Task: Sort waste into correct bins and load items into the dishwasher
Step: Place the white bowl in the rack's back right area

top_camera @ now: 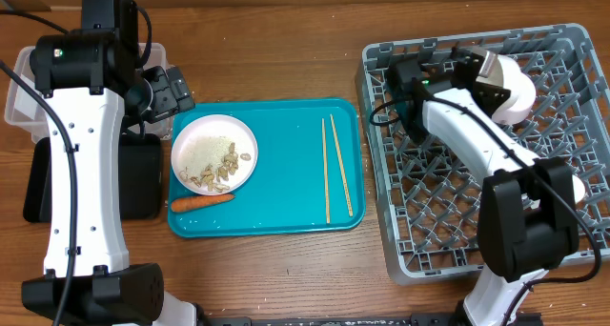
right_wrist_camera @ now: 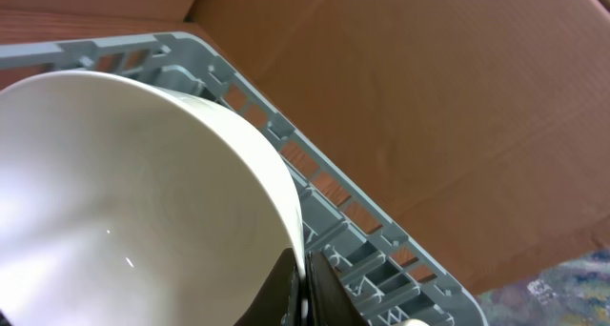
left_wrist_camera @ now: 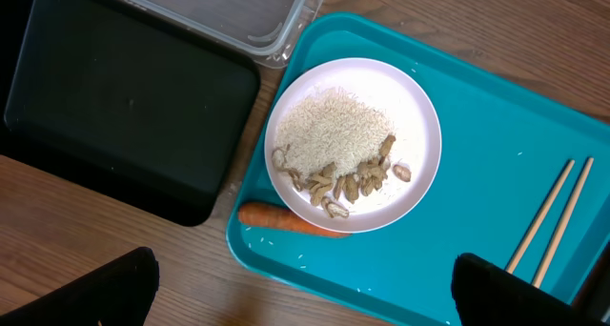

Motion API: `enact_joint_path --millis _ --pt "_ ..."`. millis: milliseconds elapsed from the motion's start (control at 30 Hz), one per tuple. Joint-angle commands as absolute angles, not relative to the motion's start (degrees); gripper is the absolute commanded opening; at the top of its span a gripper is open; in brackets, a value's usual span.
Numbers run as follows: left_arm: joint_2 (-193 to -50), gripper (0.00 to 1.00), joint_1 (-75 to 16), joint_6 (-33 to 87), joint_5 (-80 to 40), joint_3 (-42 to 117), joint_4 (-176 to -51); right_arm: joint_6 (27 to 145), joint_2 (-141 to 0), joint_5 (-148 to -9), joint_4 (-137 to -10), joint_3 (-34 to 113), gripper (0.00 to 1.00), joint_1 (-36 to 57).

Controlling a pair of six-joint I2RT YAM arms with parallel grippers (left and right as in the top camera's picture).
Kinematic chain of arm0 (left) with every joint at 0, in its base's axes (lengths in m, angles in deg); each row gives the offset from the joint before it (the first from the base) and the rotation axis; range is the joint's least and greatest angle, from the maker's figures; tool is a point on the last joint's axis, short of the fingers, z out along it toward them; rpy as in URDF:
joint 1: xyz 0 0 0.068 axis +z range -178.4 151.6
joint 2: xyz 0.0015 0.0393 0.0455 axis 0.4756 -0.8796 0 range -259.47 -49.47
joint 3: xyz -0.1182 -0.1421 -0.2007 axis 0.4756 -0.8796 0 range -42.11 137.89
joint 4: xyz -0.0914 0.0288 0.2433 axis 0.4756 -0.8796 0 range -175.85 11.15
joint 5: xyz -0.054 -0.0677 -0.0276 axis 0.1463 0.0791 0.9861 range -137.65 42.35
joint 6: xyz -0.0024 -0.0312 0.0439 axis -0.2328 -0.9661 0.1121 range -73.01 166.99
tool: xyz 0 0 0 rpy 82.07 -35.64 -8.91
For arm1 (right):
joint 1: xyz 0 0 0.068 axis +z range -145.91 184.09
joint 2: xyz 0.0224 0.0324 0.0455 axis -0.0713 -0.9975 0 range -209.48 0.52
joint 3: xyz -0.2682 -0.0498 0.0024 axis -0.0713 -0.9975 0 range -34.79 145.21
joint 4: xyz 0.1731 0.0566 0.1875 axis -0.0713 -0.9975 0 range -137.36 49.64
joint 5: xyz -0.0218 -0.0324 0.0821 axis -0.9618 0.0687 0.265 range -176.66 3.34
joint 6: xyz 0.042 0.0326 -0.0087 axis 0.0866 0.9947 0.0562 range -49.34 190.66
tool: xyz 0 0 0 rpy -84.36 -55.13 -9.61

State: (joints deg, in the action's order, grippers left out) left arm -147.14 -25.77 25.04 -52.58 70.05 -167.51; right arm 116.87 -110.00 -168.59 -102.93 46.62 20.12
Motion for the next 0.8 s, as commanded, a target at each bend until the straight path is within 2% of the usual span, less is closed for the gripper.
enact_joint_path --millis 0,200,567,600,633,667,700,767 --pt "-147.6 1.0 -25.8 25.1 -52.1 70.5 -167.3 116.8 -109.4 -165.9 -102.7 46.3 0.04 19.1" --pt "-147.6 1.0 -25.8 25.1 -52.1 70.5 -167.3 117.4 -109.5 -152.2 -102.1 46.2 0.04 19.9" --pt "-147.6 1.0 -25.8 25.1 -52.1 70.5 -167.3 117.1 -109.5 -148.4 -102.1 46.3 0.05 25.4" --pt "-147.6 1.0 -25.8 25.1 -52.1 70.5 -167.3 116.7 -109.5 -147.0 -102.2 46.3 0.09 25.7" --pt "-147.6 1.0 -25.8 25.1 -52.1 70.5 -167.3 116.2 -109.5 -145.3 -102.3 46.3 0.18 26.1" --pt "-147.6 1.0 -25.8 25.1 -52.1 70.5 -167.3 115.3 -109.5 -143.6 -102.5 46.3 0.29 26.5" --pt "-147.6 1.0 -25.8 25.1 -52.1 70.5 -167.2 115.0 -109.5 -141.9 -103.0 46.3 0.47 27.1" --pt "-147.6 1.0 -25.8 25.1 -52.1 70.5 -167.2 115.0 -109.5 -140.9 -103.5 46.3 0.64 27.8"
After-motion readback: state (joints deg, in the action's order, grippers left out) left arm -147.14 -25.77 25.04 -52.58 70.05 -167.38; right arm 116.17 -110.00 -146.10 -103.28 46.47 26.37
